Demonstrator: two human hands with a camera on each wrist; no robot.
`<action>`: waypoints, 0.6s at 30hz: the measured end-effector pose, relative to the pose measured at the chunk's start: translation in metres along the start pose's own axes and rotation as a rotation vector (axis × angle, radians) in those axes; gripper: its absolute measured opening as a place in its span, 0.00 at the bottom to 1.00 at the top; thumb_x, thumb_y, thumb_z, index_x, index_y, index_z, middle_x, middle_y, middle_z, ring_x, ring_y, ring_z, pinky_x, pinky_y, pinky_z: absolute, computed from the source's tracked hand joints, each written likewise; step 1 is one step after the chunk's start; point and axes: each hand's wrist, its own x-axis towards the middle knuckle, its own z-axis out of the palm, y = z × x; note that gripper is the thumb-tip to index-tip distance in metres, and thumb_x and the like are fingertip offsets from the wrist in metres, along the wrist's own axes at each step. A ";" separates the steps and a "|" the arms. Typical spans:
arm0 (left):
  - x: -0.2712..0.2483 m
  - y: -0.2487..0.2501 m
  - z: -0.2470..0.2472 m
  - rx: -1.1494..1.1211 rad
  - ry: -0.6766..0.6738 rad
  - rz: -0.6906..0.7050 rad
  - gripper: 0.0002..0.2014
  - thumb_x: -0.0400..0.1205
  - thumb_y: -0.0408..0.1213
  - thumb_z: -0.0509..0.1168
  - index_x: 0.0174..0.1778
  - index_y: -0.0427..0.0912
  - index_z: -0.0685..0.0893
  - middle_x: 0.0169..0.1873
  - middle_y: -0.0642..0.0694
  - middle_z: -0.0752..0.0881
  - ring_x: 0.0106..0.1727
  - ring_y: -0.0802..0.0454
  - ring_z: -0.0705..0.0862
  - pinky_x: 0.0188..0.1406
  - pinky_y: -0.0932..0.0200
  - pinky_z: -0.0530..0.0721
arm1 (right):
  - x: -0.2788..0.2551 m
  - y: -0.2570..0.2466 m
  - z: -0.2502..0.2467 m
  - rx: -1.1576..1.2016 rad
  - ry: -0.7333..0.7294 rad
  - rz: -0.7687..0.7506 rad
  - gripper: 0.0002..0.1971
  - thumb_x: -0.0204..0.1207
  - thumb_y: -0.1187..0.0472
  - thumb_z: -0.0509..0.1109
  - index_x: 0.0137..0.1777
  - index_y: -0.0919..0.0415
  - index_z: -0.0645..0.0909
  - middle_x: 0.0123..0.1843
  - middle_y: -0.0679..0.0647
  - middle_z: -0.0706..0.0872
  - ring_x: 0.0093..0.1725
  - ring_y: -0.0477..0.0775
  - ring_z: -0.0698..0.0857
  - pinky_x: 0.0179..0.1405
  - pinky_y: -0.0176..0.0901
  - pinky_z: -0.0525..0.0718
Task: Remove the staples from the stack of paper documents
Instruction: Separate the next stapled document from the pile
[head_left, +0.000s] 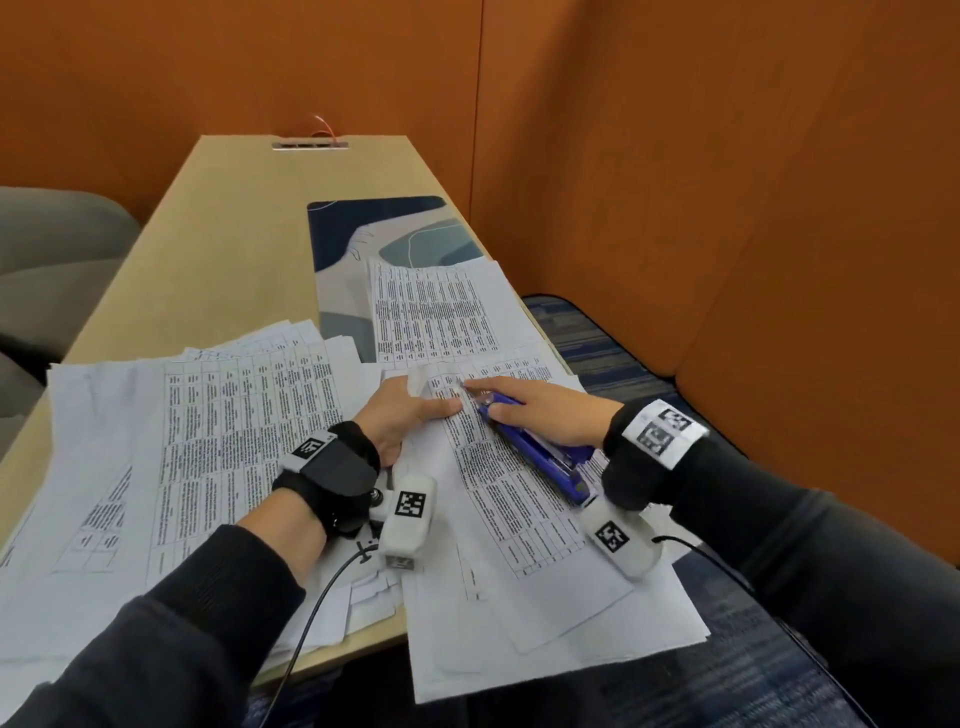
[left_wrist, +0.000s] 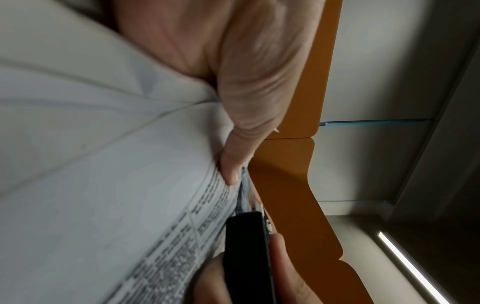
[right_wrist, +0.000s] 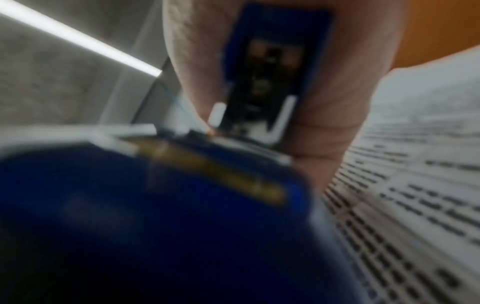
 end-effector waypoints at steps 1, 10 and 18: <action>0.000 0.000 0.000 -0.003 -0.007 0.002 0.21 0.74 0.20 0.71 0.64 0.32 0.82 0.56 0.32 0.88 0.57 0.35 0.87 0.60 0.37 0.83 | -0.003 0.004 -0.003 0.151 -0.053 -0.014 0.22 0.89 0.55 0.55 0.83 0.45 0.64 0.67 0.60 0.82 0.59 0.59 0.83 0.59 0.44 0.79; 0.001 0.002 0.001 -0.014 0.049 -0.017 0.14 0.79 0.30 0.68 0.60 0.30 0.85 0.52 0.34 0.89 0.46 0.44 0.91 0.37 0.59 0.88 | -0.003 -0.016 0.015 -0.606 0.027 -0.016 0.26 0.89 0.52 0.52 0.85 0.37 0.52 0.58 0.62 0.86 0.53 0.62 0.85 0.57 0.54 0.83; 0.010 -0.004 0.009 0.119 0.205 -0.042 0.10 0.74 0.20 0.68 0.51 0.20 0.84 0.44 0.27 0.86 0.45 0.39 0.86 0.53 0.43 0.87 | -0.019 -0.025 0.026 -1.055 0.098 -0.048 0.35 0.86 0.62 0.53 0.85 0.40 0.39 0.47 0.58 0.70 0.31 0.56 0.71 0.22 0.45 0.61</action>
